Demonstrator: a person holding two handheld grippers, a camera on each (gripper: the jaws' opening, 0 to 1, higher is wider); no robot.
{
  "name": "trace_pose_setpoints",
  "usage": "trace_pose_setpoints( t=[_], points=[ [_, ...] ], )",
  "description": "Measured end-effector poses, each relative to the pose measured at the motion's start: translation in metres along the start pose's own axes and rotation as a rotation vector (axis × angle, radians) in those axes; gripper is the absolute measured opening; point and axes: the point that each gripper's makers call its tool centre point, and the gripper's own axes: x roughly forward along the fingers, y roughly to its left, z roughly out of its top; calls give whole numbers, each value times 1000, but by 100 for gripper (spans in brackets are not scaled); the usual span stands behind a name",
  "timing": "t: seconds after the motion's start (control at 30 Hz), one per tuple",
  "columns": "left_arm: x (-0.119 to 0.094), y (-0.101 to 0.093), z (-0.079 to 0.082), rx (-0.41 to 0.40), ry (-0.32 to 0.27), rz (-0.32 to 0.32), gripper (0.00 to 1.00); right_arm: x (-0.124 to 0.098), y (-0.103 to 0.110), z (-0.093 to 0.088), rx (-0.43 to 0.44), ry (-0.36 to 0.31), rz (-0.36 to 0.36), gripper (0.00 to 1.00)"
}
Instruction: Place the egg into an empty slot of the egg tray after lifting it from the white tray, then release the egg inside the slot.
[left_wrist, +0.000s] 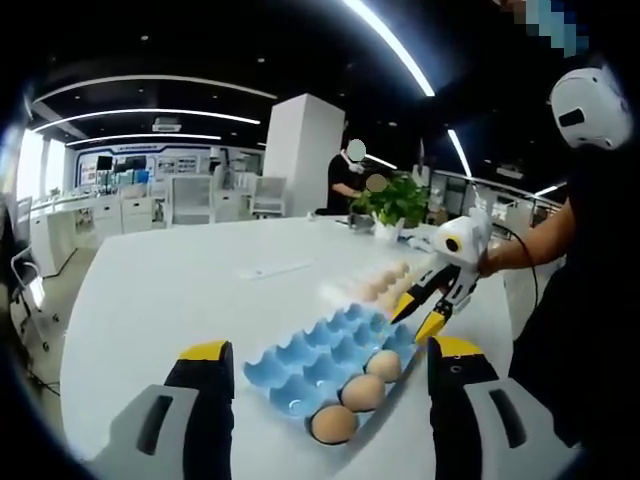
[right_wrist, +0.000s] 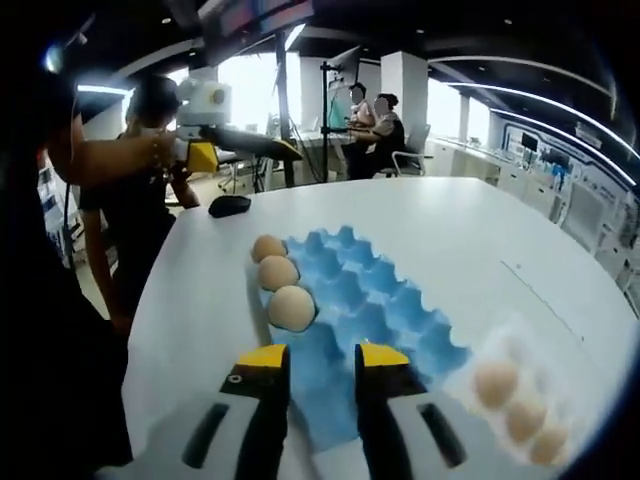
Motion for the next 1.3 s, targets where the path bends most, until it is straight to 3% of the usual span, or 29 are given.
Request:
trace_pose_setpoints(
  t=[0.77, 1.3],
  points=[
    [2, -1, 2, 3, 1, -5, 80, -49, -30, -35, 64, 31, -131, 25],
    [3, 0, 2, 5, 0, -1, 80, -90, -44, -71, 117, 79, -225, 25]
  ],
)
